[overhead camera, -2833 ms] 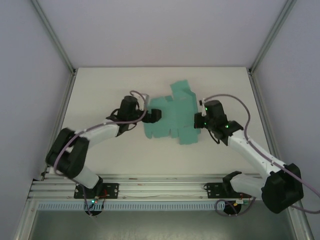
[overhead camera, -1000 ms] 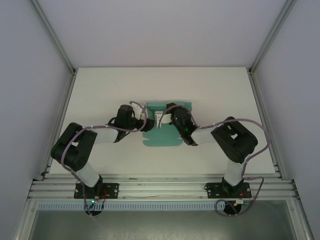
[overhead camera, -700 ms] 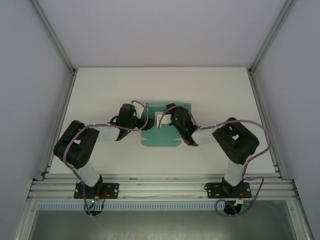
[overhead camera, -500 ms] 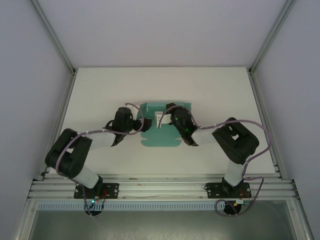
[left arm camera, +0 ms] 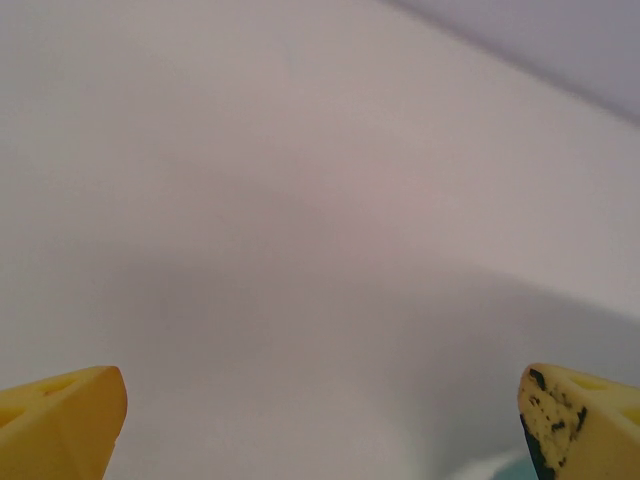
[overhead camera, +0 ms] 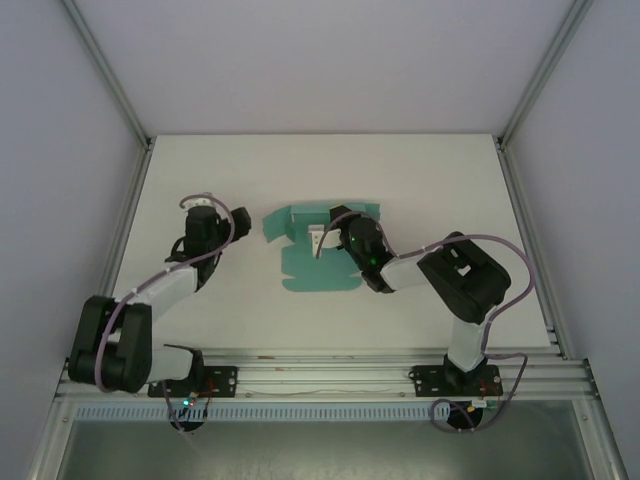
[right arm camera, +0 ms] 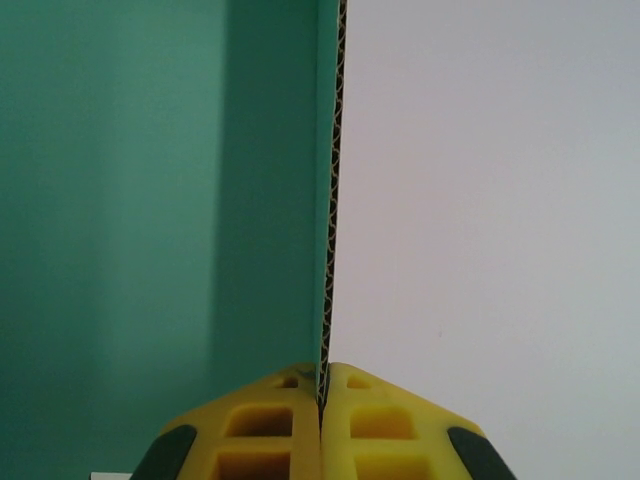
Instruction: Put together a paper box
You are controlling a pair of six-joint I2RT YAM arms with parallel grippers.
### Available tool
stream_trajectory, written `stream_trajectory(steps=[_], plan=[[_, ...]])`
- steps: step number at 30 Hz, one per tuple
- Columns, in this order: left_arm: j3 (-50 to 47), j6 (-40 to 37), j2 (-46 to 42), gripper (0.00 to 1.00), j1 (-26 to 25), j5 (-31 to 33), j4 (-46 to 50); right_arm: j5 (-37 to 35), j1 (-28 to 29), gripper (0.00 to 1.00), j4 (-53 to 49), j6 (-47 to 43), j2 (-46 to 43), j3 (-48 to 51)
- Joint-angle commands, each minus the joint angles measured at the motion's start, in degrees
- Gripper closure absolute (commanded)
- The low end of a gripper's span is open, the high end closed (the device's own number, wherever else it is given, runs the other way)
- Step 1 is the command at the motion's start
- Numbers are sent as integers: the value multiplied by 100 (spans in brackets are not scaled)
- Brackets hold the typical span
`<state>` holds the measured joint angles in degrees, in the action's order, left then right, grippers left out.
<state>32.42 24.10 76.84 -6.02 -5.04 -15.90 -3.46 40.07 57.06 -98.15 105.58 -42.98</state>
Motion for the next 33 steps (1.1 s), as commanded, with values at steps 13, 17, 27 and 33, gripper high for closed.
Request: stream_trajectory(steps=[13,17,27,33], plan=[[143,-1214,1531,14,-1047,-1928,-1868,-41,31,100,83,103,-64,26],[165,-1366,1867,17,-1212,-2167,-2178,-92,54,100,70,85,-38,49],[786,-1776,2344,22,-1299,-1926,-1994,318,65,100,-821,166,-214,205],[1070,-2124,2653,16,-1431,-2029,-1920,416,71,100,-963,175,-177,275]])
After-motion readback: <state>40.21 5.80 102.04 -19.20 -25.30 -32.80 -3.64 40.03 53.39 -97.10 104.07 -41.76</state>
